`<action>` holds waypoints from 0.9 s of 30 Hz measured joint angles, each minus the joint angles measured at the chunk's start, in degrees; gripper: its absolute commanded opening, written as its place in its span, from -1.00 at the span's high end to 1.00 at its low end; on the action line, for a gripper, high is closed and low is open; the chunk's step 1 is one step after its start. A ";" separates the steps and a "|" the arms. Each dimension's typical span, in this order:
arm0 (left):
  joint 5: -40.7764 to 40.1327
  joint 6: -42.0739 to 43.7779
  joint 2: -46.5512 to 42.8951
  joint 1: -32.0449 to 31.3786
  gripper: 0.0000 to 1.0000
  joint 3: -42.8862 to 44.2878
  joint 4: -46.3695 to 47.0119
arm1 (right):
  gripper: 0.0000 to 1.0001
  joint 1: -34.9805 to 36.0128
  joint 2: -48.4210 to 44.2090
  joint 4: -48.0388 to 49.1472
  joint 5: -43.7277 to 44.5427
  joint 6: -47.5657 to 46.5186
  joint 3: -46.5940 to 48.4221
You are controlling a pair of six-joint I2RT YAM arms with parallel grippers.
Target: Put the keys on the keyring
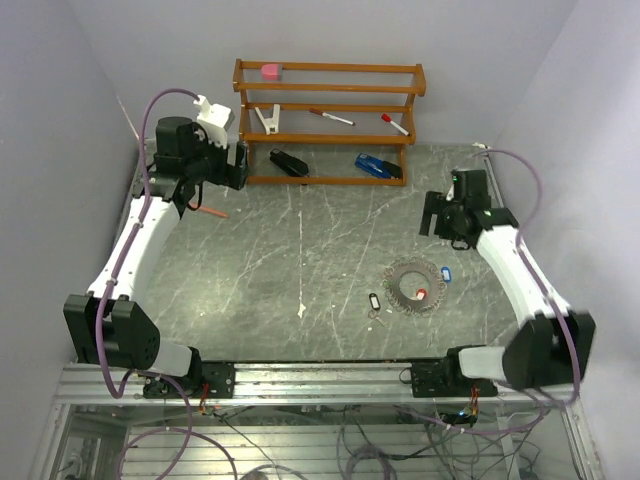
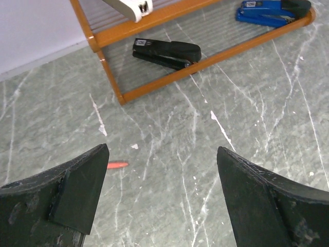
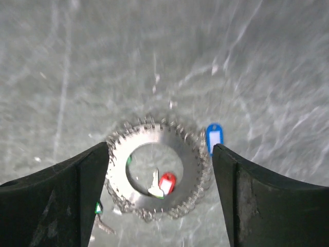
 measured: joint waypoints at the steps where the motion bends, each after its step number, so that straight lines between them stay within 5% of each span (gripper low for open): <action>1: 0.66 -0.17 0.00 -0.02 -0.93 -0.39 0.04 | -0.42 -0.02 4.28 -2.01 -0.92 -0.35 0.70; 5: 2.93 -0.85 -0.02 -0.02 -0.92 -1.49 0.42 | -0.22 -0.02 14.12 -6.95 -2.43 -0.70 1.27; 11: 5.64 -1.49 -0.02 -0.02 -0.91 -1.81 1.22 | 0.03 -0.04 16.83 -10.27 -3.15 -0.48 2.49; 27: 7.37 -1.70 -2.34 -0.02 -0.91 -3.52 2.16 | 0.24 -0.07 28.02 -9.42 0.63 -0.09 5.95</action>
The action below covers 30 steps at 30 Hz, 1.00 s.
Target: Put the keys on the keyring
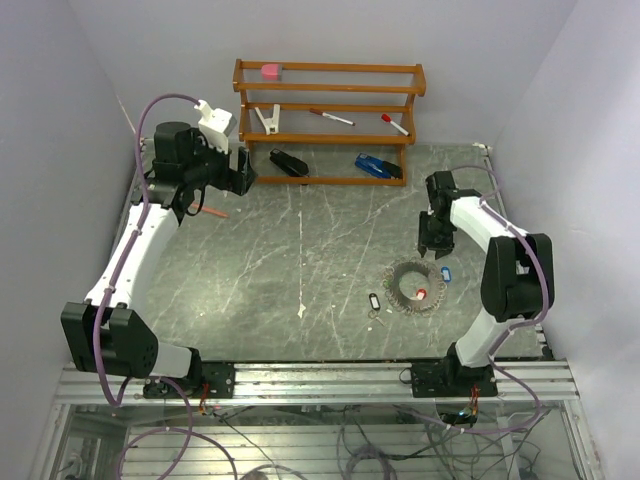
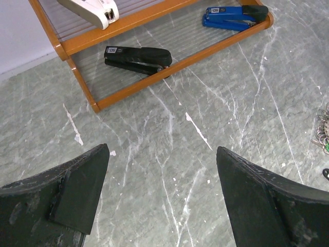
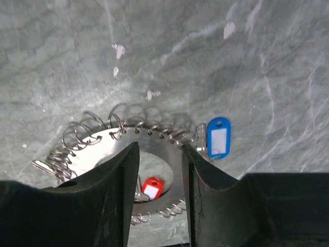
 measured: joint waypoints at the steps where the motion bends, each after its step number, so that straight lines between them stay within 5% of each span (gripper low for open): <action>1: 0.07 0.00 -0.04 0.00 -0.91 0.00 0.07 | 0.23 0.00 0.68 0.22 -0.02 0.04 0.63; 13: 0.24 0.00 -0.09 0.00 -0.91 -0.96 0.76 | 0.21 0.00 8.92 1.99 -0.42 0.70 4.20; 23: 0.83 0.00 -0.15 0.00 -0.90 -0.96 0.76 | 0.77 -0.02 10.19 1.25 -1.97 0.85 4.52; 30: 1.22 -0.02 -0.15 0.00 -0.89 -0.98 0.76 | 0.74 -0.02 7.78 0.37 -3.32 0.83 2.47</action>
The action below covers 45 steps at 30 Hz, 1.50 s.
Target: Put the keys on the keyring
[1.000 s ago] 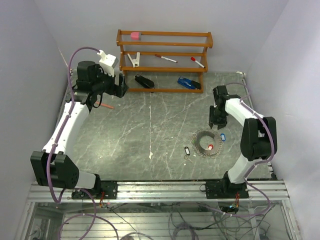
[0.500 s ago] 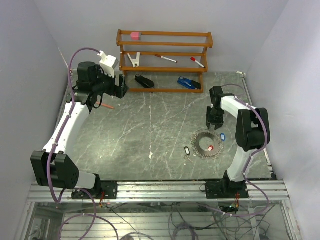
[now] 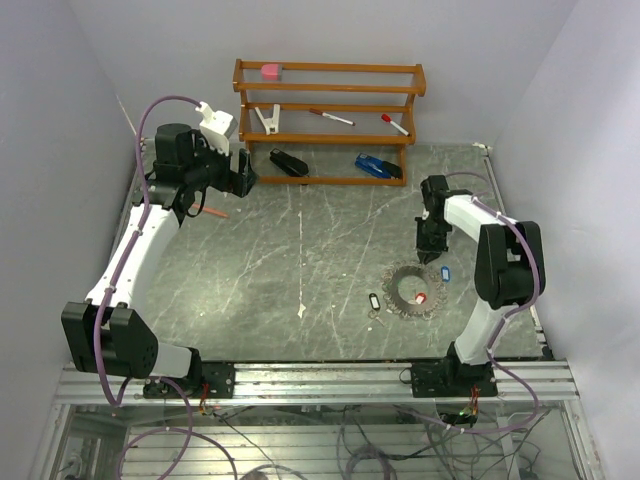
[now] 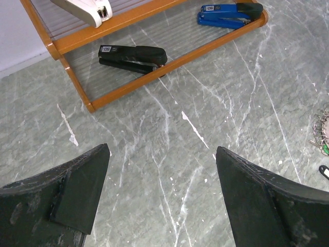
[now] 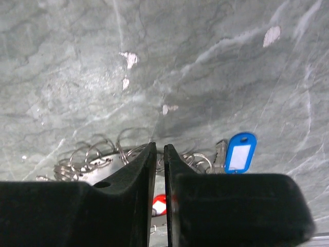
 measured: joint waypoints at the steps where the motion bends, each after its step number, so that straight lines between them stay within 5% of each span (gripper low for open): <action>1: 0.09 0.00 0.00 0.00 -0.89 0.00 0.00 | 0.73 0.00 -0.63 -0.22 -0.26 -0.02 -0.24; 8: 0.81 -0.28 -0.17 0.00 -0.89 -0.28 0.13 | 0.60 0.00 -5.27 -2.14 -3.58 -0.70 -0.52; 13: 1.31 -0.61 -0.63 0.00 -0.89 -0.92 0.52 | 0.27 0.00 -6.16 -3.41 -5.33 -2.56 -0.50; 20: 1.90 -0.81 -0.83 0.00 -0.89 -1.42 1.18 | 0.19 0.00 -5.97 -4.02 -4.22 -4.92 0.68; 45: 2.32 -0.83 -1.07 -0.02 -0.88 -1.90 1.31 | 0.64 1.90 -0.92 -1.53 -6.16 -3.32 1.95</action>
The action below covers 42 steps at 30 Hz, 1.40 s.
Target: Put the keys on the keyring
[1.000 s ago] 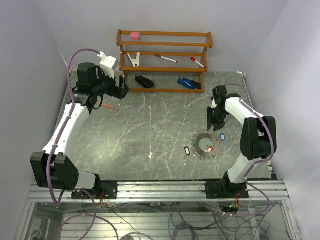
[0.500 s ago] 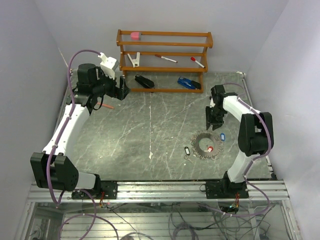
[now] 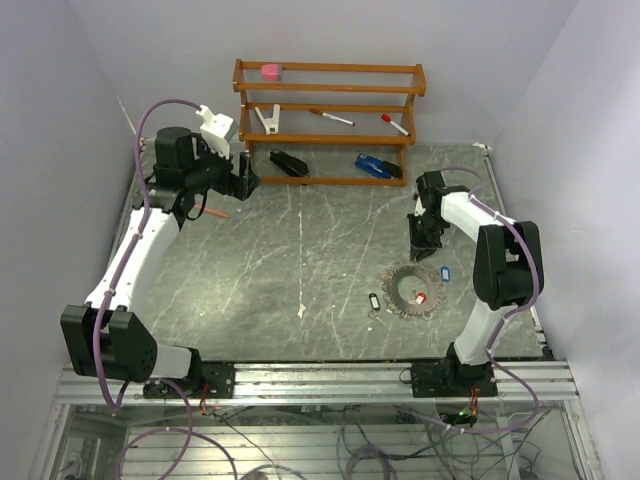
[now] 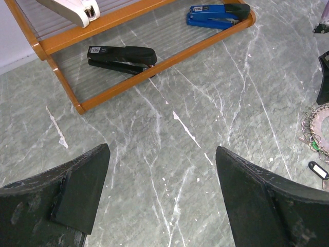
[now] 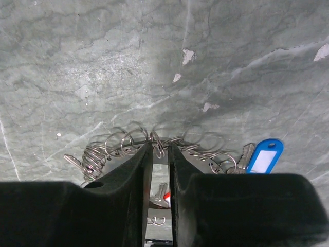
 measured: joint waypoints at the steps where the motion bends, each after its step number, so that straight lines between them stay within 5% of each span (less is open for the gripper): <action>1: 0.00 0.00 0.00 0.02 -0.88 0.00 0.00 | 0.65 0.00 0.07 0.02 0.00 0.00 -0.09; 29: 0.31 -0.46 0.00 0.00 -0.87 0.00 0.00 | 1.00 0.50 -0.11 0.52 -0.74 0.57 -2.43; 42: 11.93 -5.60 0.87 -0.31 -0.99 0.50 2.95 | 1.00 1.77 -16.55 0.94 -13.62 -5.33 4.07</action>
